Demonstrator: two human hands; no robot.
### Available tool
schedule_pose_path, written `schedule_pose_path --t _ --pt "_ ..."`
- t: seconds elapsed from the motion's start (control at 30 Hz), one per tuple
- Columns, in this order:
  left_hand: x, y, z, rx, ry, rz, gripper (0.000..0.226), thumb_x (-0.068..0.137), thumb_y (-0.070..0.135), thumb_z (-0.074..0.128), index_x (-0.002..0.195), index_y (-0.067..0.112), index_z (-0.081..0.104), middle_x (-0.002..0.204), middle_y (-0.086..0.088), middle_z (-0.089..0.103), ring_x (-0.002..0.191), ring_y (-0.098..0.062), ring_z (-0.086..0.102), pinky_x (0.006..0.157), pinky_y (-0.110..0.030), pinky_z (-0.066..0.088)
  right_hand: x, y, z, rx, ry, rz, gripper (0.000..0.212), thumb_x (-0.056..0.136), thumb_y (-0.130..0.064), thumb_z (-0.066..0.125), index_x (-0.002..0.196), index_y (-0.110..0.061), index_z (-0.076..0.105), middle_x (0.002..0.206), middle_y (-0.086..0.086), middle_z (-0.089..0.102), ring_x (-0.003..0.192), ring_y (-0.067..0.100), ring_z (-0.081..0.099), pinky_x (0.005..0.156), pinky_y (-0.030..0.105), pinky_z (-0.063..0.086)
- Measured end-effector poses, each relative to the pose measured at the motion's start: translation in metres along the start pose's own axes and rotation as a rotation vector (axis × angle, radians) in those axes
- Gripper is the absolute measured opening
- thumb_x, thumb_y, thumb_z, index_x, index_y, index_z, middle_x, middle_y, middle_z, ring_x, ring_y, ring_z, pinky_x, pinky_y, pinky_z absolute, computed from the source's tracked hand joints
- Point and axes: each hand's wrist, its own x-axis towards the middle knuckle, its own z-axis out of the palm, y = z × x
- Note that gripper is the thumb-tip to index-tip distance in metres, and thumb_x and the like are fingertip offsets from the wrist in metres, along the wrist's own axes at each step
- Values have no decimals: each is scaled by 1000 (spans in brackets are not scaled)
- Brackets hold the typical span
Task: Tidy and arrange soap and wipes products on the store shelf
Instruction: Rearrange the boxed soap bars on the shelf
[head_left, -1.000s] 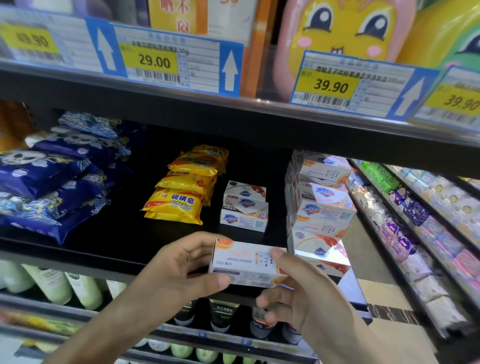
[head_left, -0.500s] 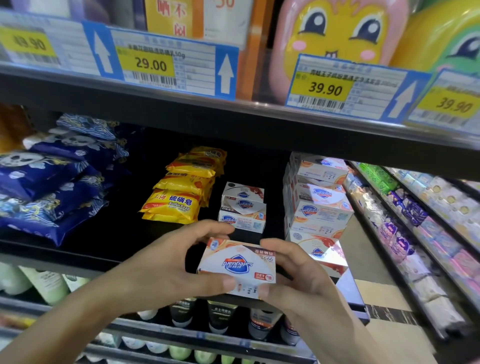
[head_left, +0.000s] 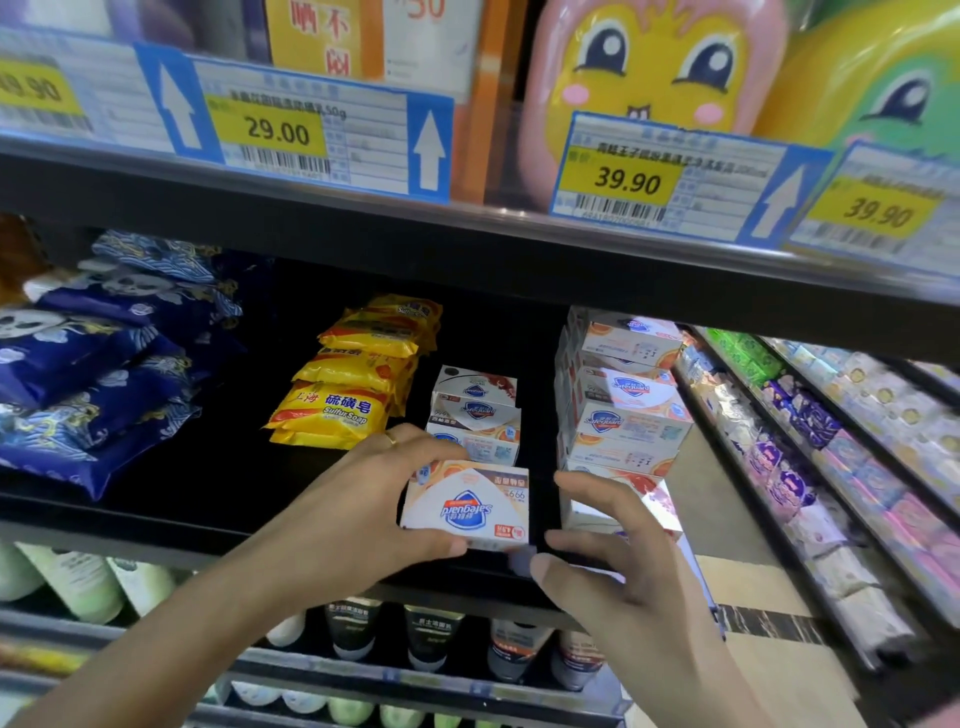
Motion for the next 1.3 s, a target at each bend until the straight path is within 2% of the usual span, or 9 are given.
schedule_pose_path --t 0.17,0.4,0.6,0.73,0.87,1.03,1.1,1.2,1.3 --pt "17 -9 11 1 43 -36 75 75 54 88 134 61 43 126 33 46 119 16 43 87 -13 51 -3 -3 -9 28 78 -50 55 80 -10 84 113 -51 67 90 6 77 73 13 72 66 16 52" --pt "22 -19 20 100 62 18 53 88 52 77 137 52 55 141 30 38 132 7 35 93 -7 40 -5 -4 -12 38 108 -64 48 81 -10 78 109 -47 68 81 1 77 69 9 68 66 11 48" --pt "23 -6 24 323 172 127 47 89 36 80 134 29 68 134 10 64 126 -19 51 101 -35 51 -1 5 -13 -104 202 -146 38 83 -15 76 107 -43 70 70 -3 69 56 7 58 57 10 43" --pt "28 -2 27 353 187 101 44 91 35 78 134 29 68 133 9 65 124 -20 53 97 -35 53 9 21 -15 -333 406 -282 35 79 -6 77 91 -38 72 89 -12 63 66 12 61 60 9 42" --pt "35 -1 30 344 197 63 44 94 37 75 137 30 66 138 10 62 128 -19 49 97 -35 53 19 37 -23 -637 522 -300 43 74 -10 83 106 -35 72 119 -7 56 104 23 54 85 7 37" --pt "41 -2 32 334 205 41 45 96 38 72 140 31 64 141 10 59 131 -16 46 99 -34 54 28 50 -28 -816 360 -107 68 79 -32 84 141 -37 56 158 2 37 139 21 36 109 37 38" --pt "38 0 32 330 204 39 46 95 37 72 140 30 63 141 10 58 132 -16 46 98 -34 54 29 53 -28 -801 358 -121 63 79 -29 85 138 -33 61 157 3 41 137 25 47 107 42 47" --pt "28 4 33 294 230 30 43 94 34 74 136 29 65 140 9 57 131 -17 46 96 -32 55 30 58 -30 -739 394 -196 54 76 -17 89 124 -31 71 144 5 51 114 32 66 92 47 55" --pt "16 11 35 211 281 -2 36 94 32 72 130 32 68 129 14 60 120 -8 48 88 -24 51 30 60 -32 -692 392 -232 52 74 -18 92 120 -34 74 139 -1 52 106 28 69 86 46 58"
